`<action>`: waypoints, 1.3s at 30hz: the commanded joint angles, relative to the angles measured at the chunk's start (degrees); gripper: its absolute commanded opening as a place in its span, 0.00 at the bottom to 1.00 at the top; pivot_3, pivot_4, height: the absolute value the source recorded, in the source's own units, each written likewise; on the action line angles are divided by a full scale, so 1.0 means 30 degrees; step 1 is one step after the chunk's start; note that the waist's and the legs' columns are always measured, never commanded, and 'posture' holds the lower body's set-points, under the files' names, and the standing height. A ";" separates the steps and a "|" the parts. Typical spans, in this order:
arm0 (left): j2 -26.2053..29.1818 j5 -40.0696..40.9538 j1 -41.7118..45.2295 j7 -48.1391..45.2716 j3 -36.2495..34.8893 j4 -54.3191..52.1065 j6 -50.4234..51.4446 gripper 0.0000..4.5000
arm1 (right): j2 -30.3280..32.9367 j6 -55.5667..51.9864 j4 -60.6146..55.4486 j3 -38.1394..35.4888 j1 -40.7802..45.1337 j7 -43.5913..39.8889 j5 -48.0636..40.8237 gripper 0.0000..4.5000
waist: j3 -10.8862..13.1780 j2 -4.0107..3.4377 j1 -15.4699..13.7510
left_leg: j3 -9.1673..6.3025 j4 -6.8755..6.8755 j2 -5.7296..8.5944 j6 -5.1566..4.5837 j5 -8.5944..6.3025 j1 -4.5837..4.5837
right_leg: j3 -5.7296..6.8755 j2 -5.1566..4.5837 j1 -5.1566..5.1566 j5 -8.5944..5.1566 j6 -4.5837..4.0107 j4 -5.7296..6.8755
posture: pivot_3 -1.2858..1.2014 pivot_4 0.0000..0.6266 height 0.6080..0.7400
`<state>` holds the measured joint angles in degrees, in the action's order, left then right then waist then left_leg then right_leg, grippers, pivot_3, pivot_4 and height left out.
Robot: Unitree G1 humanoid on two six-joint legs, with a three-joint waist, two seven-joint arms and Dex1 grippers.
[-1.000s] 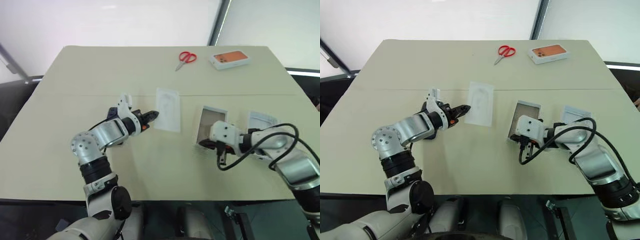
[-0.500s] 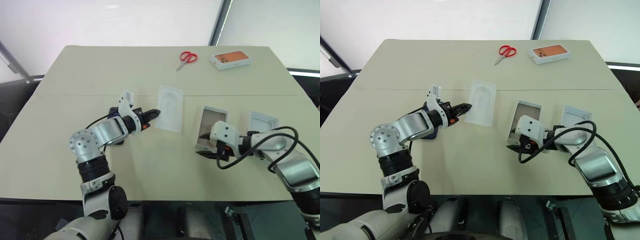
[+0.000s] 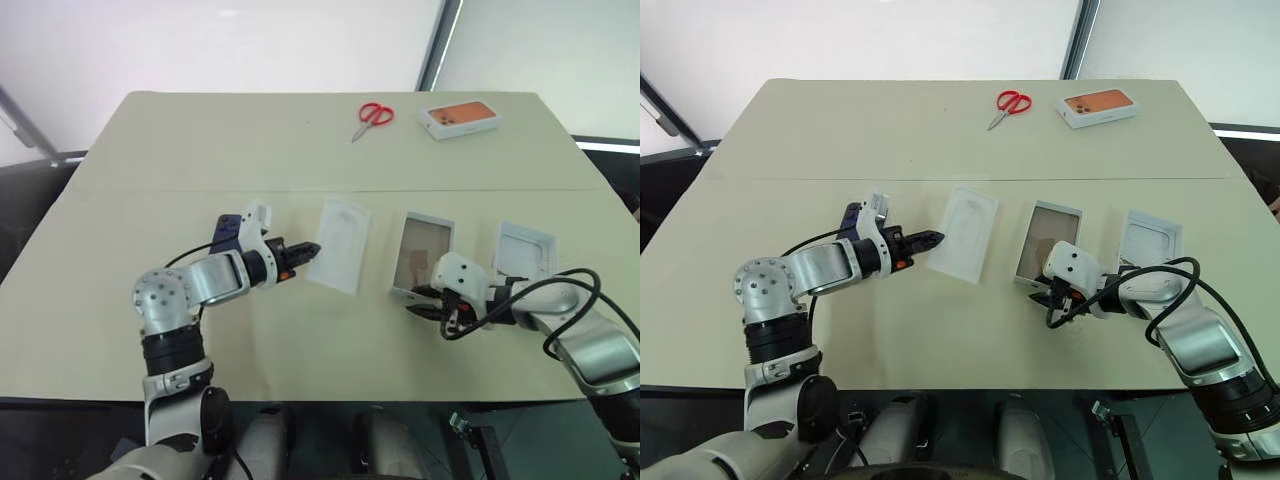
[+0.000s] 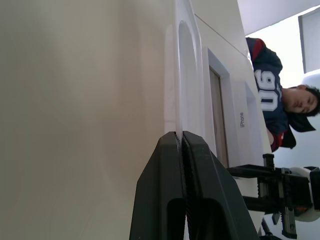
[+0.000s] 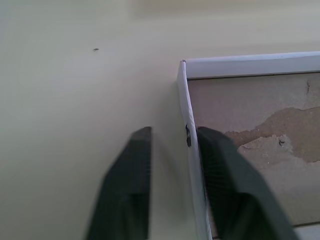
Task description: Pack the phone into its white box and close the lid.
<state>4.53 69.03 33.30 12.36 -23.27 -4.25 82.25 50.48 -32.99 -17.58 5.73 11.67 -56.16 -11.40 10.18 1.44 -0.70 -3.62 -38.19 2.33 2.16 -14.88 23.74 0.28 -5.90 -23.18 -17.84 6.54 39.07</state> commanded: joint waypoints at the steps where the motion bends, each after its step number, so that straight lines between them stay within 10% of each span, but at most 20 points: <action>1: 0.0147 0.0643 0.0061 -0.0393 0.0069 -0.0334 -0.0203 0.00 | -0.0066 -0.0112 -0.0651 -0.0018 0.0453 0.0031 -0.0157 0.00 | 0.0000 0.0000 0.0000 | 0.0000 0.0000 0.0001 0.0000 0.0000 0.0000 | 0.0000 -0.0001 0.0000 0.0000 0.0000 0.0000 | 0.52 0.24 0.68; 32: 0.0862 0.5891 -0.0198 0.2577 0.1471 -0.0065 -0.3558 0.00 | -0.3156 0.3257 -0.0585 0.5401 0.3254 0.0095 0.3517 0.00 | -0.0001 0.0005 0.0044 | -0.0012 -0.0002 0.0000 0.0009 0.0004 -0.0005 | 0.0000 0.0002 -0.0006 0.0000 0.0001 0.0006 | 0.52 0.24 0.68; 39: 0.1343 0.6857 -0.0434 0.3381 0.2104 0.0040 -0.4255 0.00 | -0.3009 0.3194 -0.1167 0.4476 0.3154 -0.0488 0.2754 0.63 | -0.0001 0.0004 0.0026 | -0.0012 -0.0002 0.0004 0.0008 0.0004 -0.0004 | 0.0000 -0.0001 -0.0006 0.0000 0.0001 0.0005 | 0.52 0.24 0.68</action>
<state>8.36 87.18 31.95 22.02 -17.61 -3.40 70.39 41.41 -23.95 -18.84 21.70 20.71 -57.39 -1.54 10.17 1.46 -0.62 -3.65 -38.20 2.35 2.18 -14.87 23.72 0.28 -5.90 -23.19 -17.83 6.54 39.09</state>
